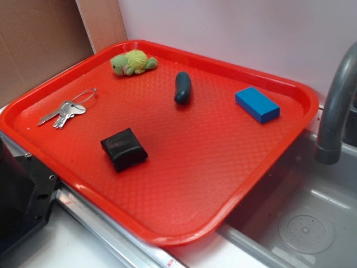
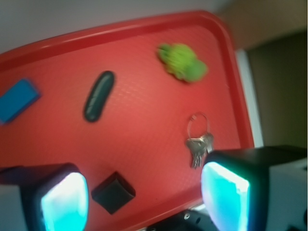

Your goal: Grab the plastic pickle.

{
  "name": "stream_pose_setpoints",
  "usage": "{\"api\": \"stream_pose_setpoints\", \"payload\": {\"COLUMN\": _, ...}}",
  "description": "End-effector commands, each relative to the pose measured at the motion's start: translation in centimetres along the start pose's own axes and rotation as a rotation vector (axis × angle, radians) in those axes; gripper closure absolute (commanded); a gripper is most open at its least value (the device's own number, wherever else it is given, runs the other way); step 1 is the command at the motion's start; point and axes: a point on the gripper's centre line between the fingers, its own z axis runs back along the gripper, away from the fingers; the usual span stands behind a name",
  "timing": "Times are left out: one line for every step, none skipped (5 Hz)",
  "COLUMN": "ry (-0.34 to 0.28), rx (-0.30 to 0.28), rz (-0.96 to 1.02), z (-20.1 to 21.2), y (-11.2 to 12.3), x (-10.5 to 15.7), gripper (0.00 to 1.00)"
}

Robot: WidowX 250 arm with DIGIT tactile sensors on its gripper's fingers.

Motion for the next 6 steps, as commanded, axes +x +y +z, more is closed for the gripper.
{"api": "stream_pose_setpoints", "payload": {"ry": -0.024, "rx": -0.073, "rz": 0.120, "z": 0.5, "y": -2.9, "x": -0.1, "gripper": 0.00}}
{"api": "stream_pose_setpoints", "payload": {"ry": -0.024, "rx": -0.073, "rz": 0.120, "z": 0.5, "y": -2.9, "x": -0.1, "gripper": 0.00}}
{"api": "stream_pose_setpoints", "payload": {"ry": -0.024, "rx": -0.073, "rz": 0.120, "z": 0.5, "y": -2.9, "x": -0.1, "gripper": 0.00}}
{"api": "stream_pose_setpoints", "payload": {"ry": -0.134, "rx": -0.076, "rz": 0.156, "z": 0.3, "y": -2.5, "x": 0.7, "gripper": 0.00}}
{"api": "stream_pose_setpoints", "payload": {"ry": -0.150, "rx": -0.096, "rz": 0.211, "z": 0.3, "y": -2.6, "x": 4.7, "gripper": 0.00}}
{"api": "stream_pose_setpoints", "payload": {"ry": -0.057, "rx": -0.011, "rz": 0.181, "z": -3.9, "y": -4.0, "x": 5.2, "gripper": 0.00}}
